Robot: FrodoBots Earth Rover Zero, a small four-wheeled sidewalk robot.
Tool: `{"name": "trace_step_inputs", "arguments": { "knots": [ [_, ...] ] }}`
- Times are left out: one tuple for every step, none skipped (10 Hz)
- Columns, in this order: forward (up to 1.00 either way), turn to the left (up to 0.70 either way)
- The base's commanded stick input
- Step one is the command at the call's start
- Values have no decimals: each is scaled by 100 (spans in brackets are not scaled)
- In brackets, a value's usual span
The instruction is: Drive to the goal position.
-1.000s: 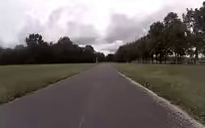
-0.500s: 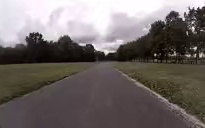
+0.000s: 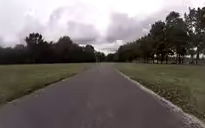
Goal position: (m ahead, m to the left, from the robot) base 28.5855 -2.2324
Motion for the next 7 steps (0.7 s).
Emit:
{"name": "trace_step_inputs", "arguments": {
  "knots": [
    [70,0],
    [70,0],
    [70,0],
    [70,0],
    [70,0],
    [70,0],
    [70,0]
  ]
}}
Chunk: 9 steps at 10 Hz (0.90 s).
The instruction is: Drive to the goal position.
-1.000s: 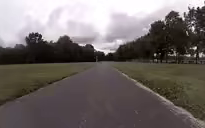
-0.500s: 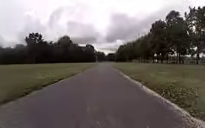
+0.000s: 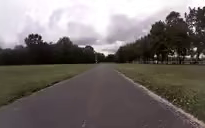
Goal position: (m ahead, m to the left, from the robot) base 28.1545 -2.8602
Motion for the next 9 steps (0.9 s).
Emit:
{"name": "trace_step_inputs", "arguments": {
  "knots": [
    [70,0],
    [70,0],
    [70,0],
    [70,0],
    [70,0],
    [70,0],
    [70,0],
    [70,0],
    [70,0]
  ]
}}
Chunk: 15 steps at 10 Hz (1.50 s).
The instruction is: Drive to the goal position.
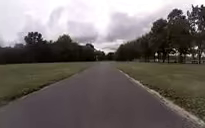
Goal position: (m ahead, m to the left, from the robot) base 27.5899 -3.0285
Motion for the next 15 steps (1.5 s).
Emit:
{"name": "trace_step_inputs", "arguments": {
  "knots": [
    [70,0],
    [70,0],
    [70,0],
    [70,0],
    [70,0],
    [70,0],
    [70,0],
    [70,0],
    [70,0],
    [70,0],
    [70,0],
    [70,0],
    [70,0],
    [70,0],
    [70,0]
  ]
}}
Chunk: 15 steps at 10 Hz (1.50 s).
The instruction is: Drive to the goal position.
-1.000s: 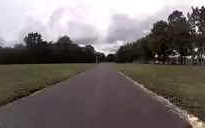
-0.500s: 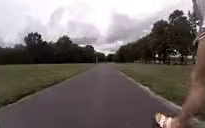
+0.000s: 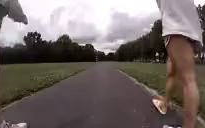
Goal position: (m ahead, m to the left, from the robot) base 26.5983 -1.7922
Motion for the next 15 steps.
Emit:
{"name": "trace_step_inputs", "arguments": {
  "knots": [
    [70,0],
    [70,0],
    [70,0],
    [70,0],
    [70,0],
    [70,0],
    [70,0],
    [70,0],
    [70,0],
    [70,0],
    [70,0],
    [70,0],
    [70,0],
    [70,0],
    [70,0]
  ]
}}
